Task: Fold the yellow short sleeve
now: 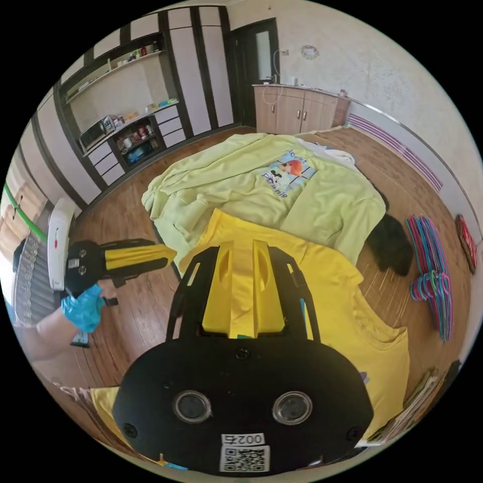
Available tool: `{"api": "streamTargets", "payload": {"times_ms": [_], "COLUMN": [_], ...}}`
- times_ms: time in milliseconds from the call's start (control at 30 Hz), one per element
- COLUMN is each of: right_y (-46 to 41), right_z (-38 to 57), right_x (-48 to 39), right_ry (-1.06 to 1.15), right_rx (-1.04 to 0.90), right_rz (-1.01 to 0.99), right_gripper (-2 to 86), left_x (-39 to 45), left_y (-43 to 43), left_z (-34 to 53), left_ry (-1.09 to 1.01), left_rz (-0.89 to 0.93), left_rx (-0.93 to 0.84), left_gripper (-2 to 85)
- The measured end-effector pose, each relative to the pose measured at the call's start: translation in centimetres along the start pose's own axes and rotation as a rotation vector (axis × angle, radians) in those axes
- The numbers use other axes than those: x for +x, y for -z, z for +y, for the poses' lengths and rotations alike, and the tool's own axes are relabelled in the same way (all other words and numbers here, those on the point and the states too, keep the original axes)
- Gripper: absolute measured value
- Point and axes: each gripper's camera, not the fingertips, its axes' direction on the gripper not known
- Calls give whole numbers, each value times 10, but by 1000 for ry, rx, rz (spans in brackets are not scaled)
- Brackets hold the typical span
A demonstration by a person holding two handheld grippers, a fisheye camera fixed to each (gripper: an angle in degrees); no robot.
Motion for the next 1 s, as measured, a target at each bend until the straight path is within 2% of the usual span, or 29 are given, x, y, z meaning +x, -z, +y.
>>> {"api": "streamTargets", "payload": {"times_ms": [133,200,367,500,633,800,1000], "right_y": [18,31,72,105,141,178,210], "right_z": [9,16,53,90,132,176,219], "right_x": [-24,-37,-55,-64,-82,-95,-95], "right_ry": [-118,-123,-224,-228,-194,-186,-203], "right_rx": [71,103,127,162,173,219,248], "right_rz": [69,85,14,-6,57,92,128], "right_gripper": [13,6,10,16,19,20,20], "left_x": [13,32,90,136,168,204,232], "left_y": [32,55,92,135,168,218,249], "left_z": [4,5,6,22,37,57,64], "left_ry": [128,227,272,294,268,202,181], "left_rz": [-109,-235,-399,-364,-272,-201,-181], "left_rx": [31,65,30,61,74,267,327], "left_gripper": [-9,-9,-9,-9,-10,-10,-9]}}
